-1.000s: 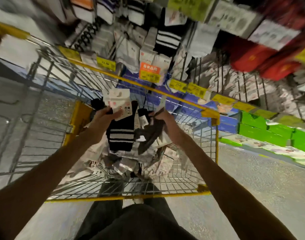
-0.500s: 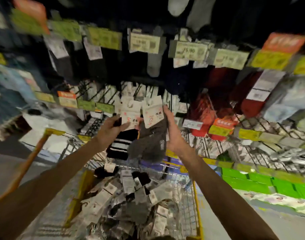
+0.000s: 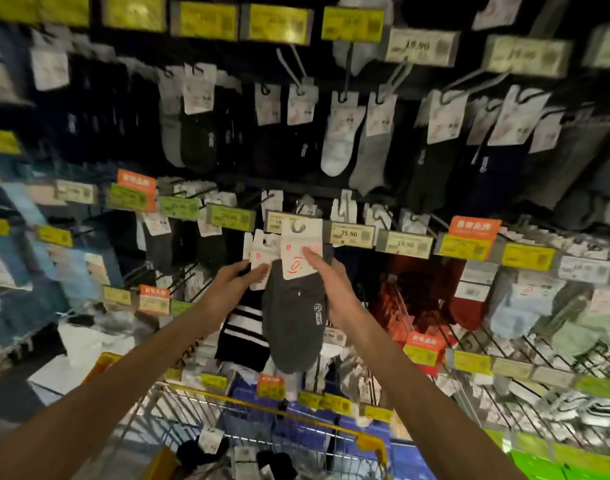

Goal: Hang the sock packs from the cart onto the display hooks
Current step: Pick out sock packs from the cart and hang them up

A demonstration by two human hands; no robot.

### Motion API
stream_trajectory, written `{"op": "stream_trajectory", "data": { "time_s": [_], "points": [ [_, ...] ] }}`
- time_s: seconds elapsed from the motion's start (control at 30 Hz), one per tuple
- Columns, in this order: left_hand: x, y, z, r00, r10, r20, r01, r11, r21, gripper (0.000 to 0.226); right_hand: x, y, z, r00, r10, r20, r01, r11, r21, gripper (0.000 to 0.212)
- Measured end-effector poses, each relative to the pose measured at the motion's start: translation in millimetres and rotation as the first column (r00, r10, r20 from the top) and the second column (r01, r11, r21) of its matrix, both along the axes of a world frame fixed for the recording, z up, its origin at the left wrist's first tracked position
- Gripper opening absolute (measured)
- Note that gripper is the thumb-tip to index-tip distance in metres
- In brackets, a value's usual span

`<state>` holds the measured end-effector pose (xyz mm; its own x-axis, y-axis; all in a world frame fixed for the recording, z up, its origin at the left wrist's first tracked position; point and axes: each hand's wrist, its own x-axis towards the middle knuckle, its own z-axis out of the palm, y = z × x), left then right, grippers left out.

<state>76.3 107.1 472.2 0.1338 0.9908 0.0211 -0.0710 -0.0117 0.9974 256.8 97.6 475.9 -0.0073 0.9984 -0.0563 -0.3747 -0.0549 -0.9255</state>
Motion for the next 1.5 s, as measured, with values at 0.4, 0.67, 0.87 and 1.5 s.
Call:
{"op": "stream_trajectory", "data": {
  "time_s": [0.4, 0.67, 0.87, 1.5],
  "points": [
    [-45.6, 33.2, 86.8, 0.991, -0.133, -0.002, 0.130, 0.969, 0.209, 0.038, -53.3, 29.7, 98.3, 0.955, -0.231, 0.183, 0.179, 0.948, 0.263, 0.030],
    [-51.5, 60.3, 127.2, 0.986, -0.166, 0.021, 0.157, 0.964, 0.215, 0.030, -69.6, 49.5, 130.4, 0.952, -0.263, 0.158, 0.214, 0.938, 0.272, 0.030],
    [-48.4, 75.5, 124.2, 0.987, -0.162, -0.001, 0.160, 0.975, 0.155, 0.023, -71.1, 68.3, 127.8, 0.945, -0.266, 0.189, 0.228, 0.952, 0.202, 0.035],
    [-152.6, 143.4, 119.0, 0.998, 0.059, -0.013, -0.053, 0.960, 0.275, 0.026, -145.2, 114.4, 135.0, 0.971, -0.221, 0.086, 0.202, 0.961, 0.188, 0.034]
  ]
}}
